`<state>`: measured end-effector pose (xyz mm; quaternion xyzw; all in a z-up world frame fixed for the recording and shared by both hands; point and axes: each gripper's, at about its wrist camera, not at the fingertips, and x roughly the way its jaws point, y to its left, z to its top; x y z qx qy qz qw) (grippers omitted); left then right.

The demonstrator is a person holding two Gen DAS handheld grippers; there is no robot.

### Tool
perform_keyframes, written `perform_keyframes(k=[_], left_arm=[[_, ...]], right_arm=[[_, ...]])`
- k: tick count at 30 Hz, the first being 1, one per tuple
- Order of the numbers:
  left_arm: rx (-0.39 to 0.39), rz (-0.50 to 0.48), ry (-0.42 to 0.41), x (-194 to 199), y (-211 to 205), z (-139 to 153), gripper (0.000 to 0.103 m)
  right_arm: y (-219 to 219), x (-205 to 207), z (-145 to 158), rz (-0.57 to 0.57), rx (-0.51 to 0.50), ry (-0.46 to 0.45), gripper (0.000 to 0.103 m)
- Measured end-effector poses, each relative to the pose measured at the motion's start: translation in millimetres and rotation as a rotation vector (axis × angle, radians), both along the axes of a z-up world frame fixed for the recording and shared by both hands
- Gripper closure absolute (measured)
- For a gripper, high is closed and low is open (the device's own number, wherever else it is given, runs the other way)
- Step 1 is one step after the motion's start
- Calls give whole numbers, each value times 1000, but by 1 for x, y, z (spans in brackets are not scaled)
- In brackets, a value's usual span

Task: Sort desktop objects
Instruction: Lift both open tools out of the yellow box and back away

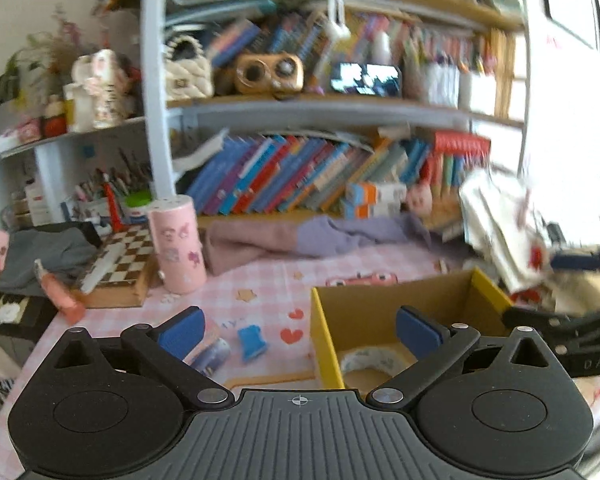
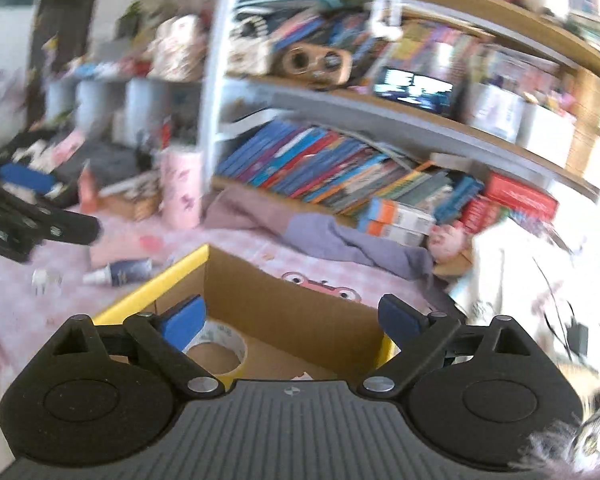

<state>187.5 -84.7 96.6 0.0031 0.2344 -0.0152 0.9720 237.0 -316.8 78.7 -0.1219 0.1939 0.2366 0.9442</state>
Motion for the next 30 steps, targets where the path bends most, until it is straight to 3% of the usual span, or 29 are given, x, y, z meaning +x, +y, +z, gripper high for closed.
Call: perform_keyframes(k=[16,21,30], left_arm=[[-42,63,6,-57,57,-21,0],[-35,67,23,-83,76,-29,0],[-27,64,67,-122,104,-48,0]], right_arm=[[9,-81,-24,-455,116,-25,9],[28,-109,-31,-509,123,-5,9],[74,-160,-47,-501,109,70,9]])
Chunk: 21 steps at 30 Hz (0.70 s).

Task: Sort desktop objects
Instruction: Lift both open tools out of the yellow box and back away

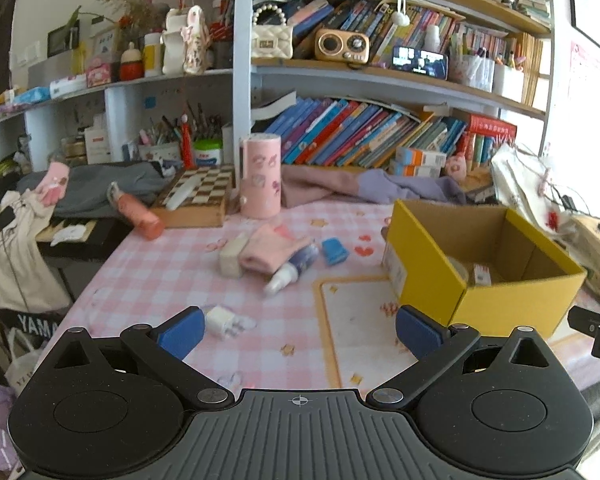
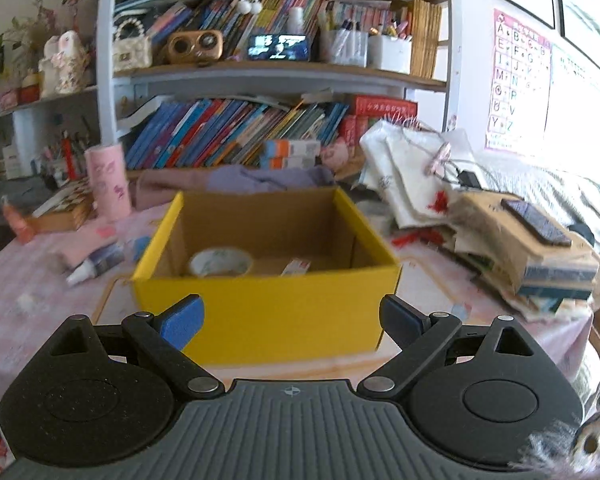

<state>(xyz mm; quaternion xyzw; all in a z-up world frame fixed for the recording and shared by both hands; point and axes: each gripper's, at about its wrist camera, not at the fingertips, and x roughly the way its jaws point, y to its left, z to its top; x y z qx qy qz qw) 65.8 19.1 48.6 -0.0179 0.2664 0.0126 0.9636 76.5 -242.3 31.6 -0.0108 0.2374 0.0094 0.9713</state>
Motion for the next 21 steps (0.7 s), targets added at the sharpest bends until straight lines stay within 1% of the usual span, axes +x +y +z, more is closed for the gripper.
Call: perform_keyframes(k=[6,10,18,21], left_arm=[[15,-8,44,-19,17,-12,0],[15,-4,67,-30,26,-17,0],[29,-11,152,-34,37,-30,0],[34,-14,172,-35,40,-34,0]], right_arm=[[26,-27,-12,7,13,45,9],[45,-41,-19,37,23,79,9],[83,-45,-30,168,-31,173,9],[97,-48,-31,238,-50,182,9]])
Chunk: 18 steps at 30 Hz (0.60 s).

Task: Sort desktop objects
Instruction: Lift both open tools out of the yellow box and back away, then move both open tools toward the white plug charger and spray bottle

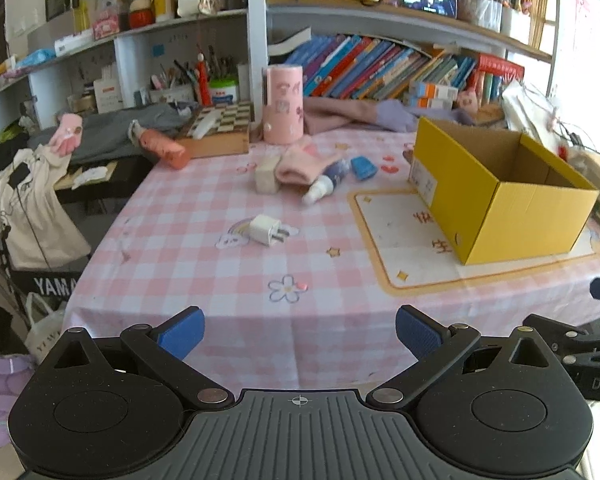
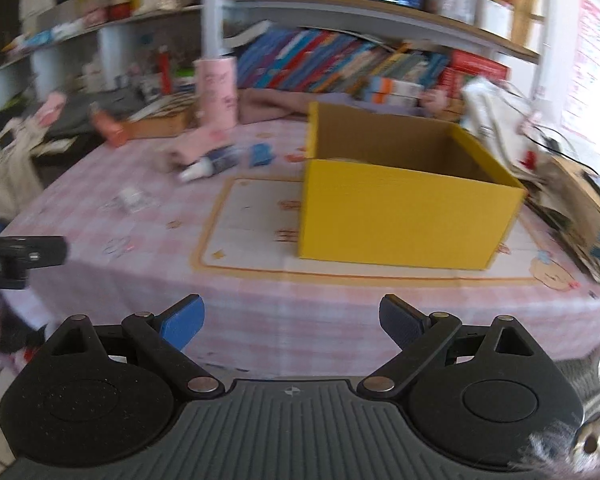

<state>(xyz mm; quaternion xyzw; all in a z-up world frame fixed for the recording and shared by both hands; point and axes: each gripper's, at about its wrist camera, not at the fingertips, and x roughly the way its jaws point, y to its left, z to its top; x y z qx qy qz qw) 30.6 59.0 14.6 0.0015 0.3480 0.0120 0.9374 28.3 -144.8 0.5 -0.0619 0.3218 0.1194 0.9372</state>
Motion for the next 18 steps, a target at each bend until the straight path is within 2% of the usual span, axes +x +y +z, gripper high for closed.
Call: perform_keyframes(k=[6,18], left_arm=[[5,-8,-9,-1,4,1,0],[17,22,-27,-2,24,5,0]], right_arm=[[19,-6,3,72,-37,-27,9],[36,1,4,102,-28,-37,12]])
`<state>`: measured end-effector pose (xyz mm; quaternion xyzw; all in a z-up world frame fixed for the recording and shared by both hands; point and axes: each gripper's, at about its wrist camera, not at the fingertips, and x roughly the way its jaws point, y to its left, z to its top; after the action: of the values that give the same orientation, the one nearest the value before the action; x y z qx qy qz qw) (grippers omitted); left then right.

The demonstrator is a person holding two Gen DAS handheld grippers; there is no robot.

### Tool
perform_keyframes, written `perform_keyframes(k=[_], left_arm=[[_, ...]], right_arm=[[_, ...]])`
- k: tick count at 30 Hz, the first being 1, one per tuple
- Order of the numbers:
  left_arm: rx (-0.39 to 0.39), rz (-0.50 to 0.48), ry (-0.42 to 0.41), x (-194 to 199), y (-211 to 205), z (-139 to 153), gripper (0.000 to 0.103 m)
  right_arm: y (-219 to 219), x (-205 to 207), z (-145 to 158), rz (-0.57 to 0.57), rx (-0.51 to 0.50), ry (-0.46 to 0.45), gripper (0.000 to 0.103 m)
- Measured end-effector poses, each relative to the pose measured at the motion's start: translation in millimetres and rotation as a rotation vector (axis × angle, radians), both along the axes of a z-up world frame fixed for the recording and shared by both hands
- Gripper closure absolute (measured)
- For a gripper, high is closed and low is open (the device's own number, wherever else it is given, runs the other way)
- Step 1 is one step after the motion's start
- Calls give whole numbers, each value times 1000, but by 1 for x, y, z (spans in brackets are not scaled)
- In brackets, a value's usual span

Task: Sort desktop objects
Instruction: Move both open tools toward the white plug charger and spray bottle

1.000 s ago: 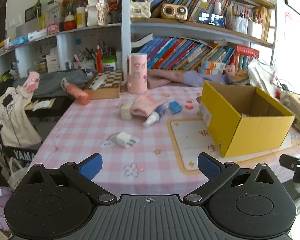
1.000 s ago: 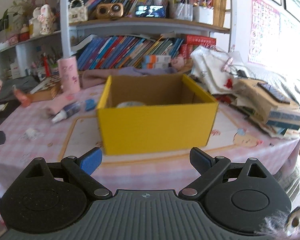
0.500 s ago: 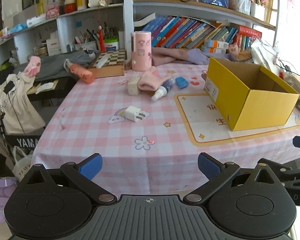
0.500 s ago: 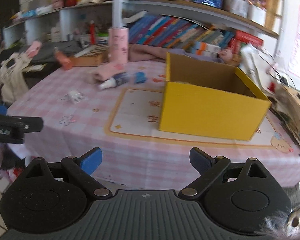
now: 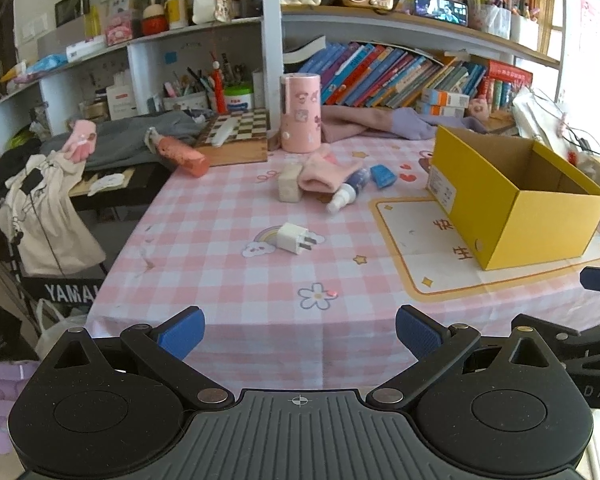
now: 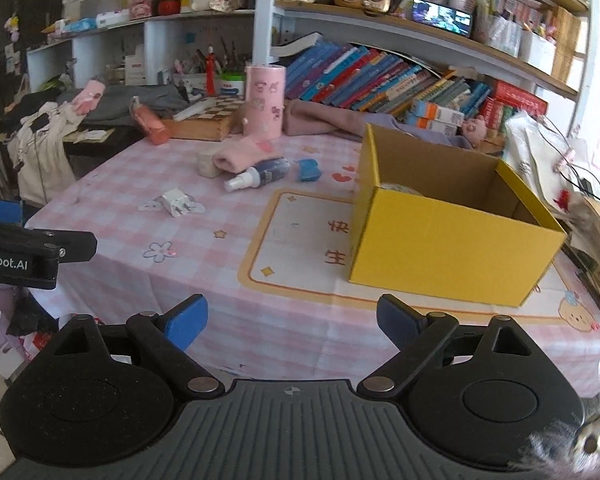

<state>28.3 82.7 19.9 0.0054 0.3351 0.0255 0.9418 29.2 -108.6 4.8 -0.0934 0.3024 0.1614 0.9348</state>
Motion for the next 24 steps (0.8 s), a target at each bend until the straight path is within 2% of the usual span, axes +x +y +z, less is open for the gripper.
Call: perform_keyframes(k=[8,10,15,18,24], left_arm=[[0,2,17,1,6,-4,0],[-3,4,19,1,8,-5,0],[-21,22,18,6,14,-7,0],[-25,32,18,13,16,-9,0],[-20,41,30,35,19,-14,0]], right_arm=[[13,6,-3,53,-3,9,13],[15,9,-4,57,0,13,16],[23,19,-9,82,-17,27,34],[29,27,-11,96,-26,30,41],[37,51,-15,115,-32,33,45]])
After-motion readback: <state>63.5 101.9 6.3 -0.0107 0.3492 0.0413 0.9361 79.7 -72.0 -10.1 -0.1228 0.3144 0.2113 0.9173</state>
